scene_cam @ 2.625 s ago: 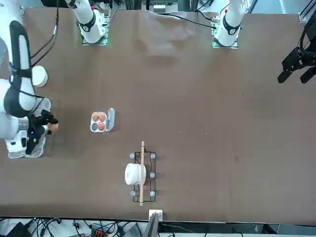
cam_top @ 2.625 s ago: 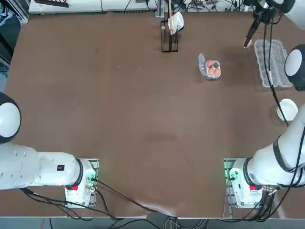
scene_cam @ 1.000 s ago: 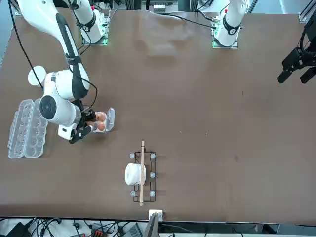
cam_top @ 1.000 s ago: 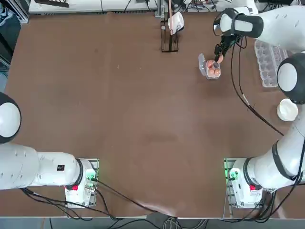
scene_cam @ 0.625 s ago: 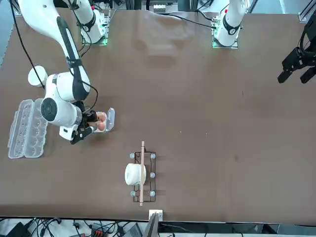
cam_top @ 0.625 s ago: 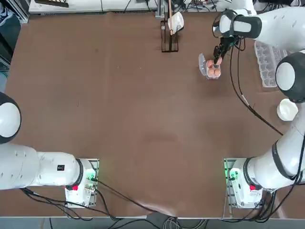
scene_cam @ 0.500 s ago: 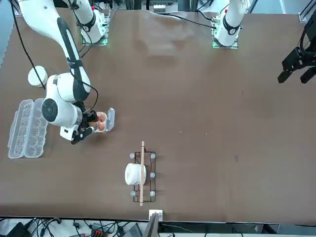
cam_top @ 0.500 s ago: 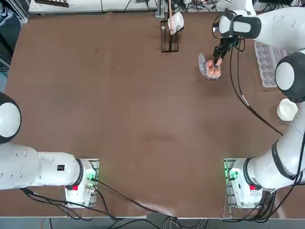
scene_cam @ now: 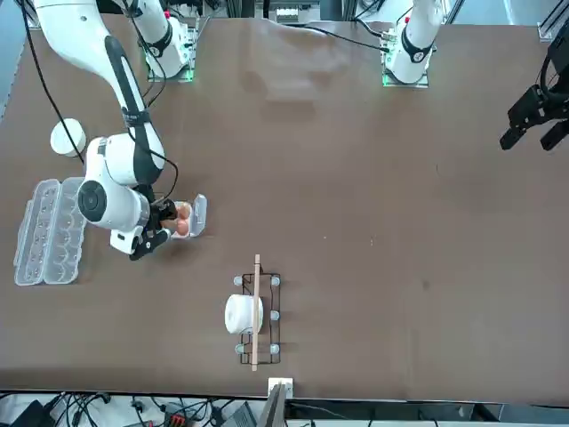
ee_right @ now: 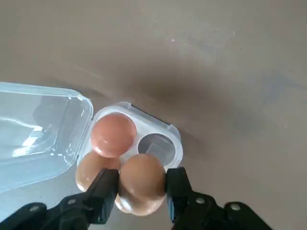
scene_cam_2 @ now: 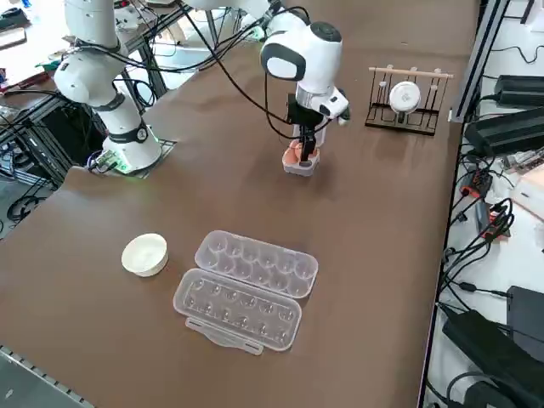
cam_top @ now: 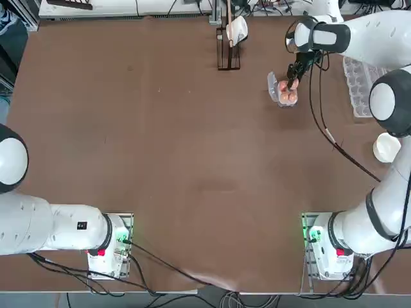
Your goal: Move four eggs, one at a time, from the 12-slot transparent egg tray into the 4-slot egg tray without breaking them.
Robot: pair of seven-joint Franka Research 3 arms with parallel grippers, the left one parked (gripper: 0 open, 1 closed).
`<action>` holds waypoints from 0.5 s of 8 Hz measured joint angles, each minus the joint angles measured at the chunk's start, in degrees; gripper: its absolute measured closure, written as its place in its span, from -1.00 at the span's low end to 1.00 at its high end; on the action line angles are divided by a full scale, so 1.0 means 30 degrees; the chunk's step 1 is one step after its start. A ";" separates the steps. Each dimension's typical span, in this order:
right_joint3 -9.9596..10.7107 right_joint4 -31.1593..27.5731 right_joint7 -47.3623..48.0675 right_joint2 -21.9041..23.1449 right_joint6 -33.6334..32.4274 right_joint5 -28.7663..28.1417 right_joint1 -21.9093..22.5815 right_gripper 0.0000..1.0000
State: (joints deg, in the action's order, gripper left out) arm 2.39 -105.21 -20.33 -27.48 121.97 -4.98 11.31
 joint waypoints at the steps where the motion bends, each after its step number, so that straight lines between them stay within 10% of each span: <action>1: 0.0004 0.0000 0.0000 -0.0010 0.0001 0.0000 -0.0003 -0.15; 4: 0.0048 0.0000 -0.0024 -0.0026 0.0003 0.0000 -0.0009 -0.40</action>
State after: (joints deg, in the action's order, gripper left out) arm 2.53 -105.21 -20.41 -27.56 121.98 -4.98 11.29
